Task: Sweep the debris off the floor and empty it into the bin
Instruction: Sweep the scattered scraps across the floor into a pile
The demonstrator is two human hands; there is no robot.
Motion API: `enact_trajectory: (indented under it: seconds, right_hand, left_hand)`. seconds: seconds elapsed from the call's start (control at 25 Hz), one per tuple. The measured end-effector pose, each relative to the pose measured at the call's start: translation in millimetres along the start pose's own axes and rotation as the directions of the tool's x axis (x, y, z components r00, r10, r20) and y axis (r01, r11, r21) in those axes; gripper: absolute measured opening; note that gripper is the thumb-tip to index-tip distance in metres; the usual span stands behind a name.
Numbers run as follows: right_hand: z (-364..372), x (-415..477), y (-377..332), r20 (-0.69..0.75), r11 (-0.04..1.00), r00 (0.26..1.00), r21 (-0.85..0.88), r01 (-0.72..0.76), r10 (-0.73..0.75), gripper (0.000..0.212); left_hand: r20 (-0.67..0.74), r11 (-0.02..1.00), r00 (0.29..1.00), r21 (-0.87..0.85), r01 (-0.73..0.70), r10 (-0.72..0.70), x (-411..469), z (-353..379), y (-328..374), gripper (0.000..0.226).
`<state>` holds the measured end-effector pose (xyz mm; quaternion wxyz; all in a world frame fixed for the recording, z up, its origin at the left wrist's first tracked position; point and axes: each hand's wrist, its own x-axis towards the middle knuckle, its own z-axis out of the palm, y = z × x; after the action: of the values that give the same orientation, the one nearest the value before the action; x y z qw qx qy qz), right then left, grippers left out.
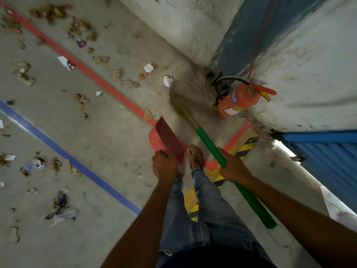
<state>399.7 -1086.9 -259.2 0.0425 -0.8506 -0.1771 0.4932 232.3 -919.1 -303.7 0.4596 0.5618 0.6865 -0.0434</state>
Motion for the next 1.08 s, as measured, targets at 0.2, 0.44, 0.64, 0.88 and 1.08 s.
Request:
enact_trajectory:
  seconds: [0.2, 0.44, 0.64, 0.88, 1.08]
  right_hand:
    - [10.7, 22.5, 14.5, -0.017, 0.979, 0.979, 0.020, -0.201, 0.201, 0.098]
    - [50.6, 102.5, -72.5, 0.171, 0.981, 0.979, -0.178, -0.078, 0.109, 0.058]
    - [102.3, 85.7, -163.2, 0.356, 0.899, 0.909, -0.289, 0.328, -0.217, 0.042]
    - [103.5, 61.7, -169.0, 0.250, 0.969, 0.942, -0.044, 0.244, -0.226, 0.033]
    - [32.6, 54.1, -142.8, 0.016, 0.970, 0.970, 0.015, 0.244, -0.244, 0.019]
  left_hand:
    - [-0.025, 0.998, 0.997, -0.014, 0.068, -0.068, 4.1, -22.7, -27.7, 0.031]
    - [-0.225, 0.976, 0.953, -0.120, 0.179, -0.203, 8.7, -39.6, -70.8, 0.036]
    - [-0.411, 0.917, 0.834, -0.307, 0.253, -0.368, 19.4, -72.8, -108.3, 0.034]
    - [-0.338, 0.821, 0.806, -0.493, 0.288, -0.486, 23.5, -106.2, -99.9, 0.038]
    - [-0.187, 0.738, 0.870, -0.625, 0.254, -0.457, 55.5, -83.8, -72.8, 0.043]
